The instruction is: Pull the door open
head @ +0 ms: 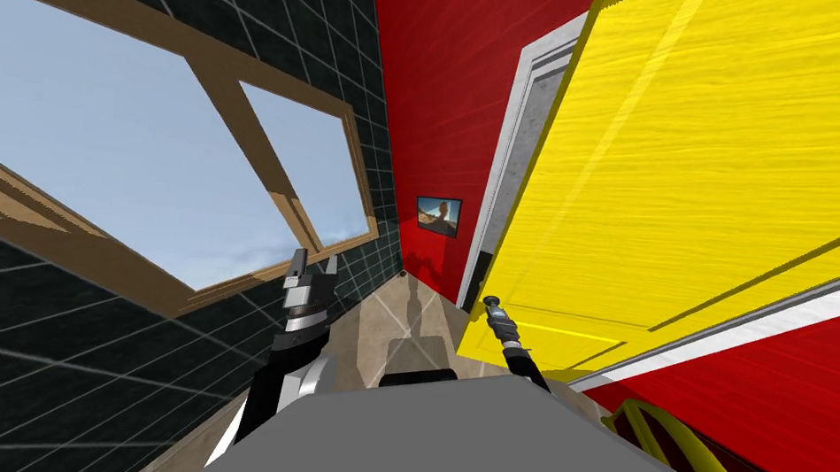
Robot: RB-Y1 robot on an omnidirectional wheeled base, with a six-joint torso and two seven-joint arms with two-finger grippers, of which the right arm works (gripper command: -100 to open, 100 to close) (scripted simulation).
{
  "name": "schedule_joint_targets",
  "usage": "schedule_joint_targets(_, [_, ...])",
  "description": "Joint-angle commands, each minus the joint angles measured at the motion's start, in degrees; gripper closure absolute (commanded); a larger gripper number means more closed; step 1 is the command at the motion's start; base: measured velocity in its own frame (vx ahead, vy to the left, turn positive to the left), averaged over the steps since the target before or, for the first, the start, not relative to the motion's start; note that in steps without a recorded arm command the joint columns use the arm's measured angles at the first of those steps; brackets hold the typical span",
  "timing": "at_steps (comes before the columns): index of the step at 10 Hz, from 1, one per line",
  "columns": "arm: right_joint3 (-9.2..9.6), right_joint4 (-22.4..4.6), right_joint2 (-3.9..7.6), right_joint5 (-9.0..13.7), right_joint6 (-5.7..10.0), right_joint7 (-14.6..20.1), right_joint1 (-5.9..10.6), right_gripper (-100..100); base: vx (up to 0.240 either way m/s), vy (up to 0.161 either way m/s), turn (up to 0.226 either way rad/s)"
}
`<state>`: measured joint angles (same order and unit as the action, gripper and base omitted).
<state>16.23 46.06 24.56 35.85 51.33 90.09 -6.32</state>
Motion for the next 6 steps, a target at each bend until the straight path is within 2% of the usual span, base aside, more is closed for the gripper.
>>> schedule_joint_targets(1, [1.33,0.59,0.9,-0.63,0.92,1.32,-0.86,100,-0.27,-0.041,0.1])
schedule_joint_targets(2, [1.9,0.78,1.34,-0.9,1.22,1.9,-1.14,100,-0.26,-0.011,0.063])
schedule_joint_targets(3, [1.65,0.29,1.01,-0.79,0.87,1.56,-0.77,100,-0.12,0.002,0.01])
schedule_joint_targets(4, [2.69,0.19,1.67,-1.28,1.74,2.61,-1.42,100,-0.135,-0.043,0.123])
schedule_joint_targets(6, [3.66,0.2,2.57,-1.78,2.84,3.74,-1.97,100,-0.226,-0.027,0.12])
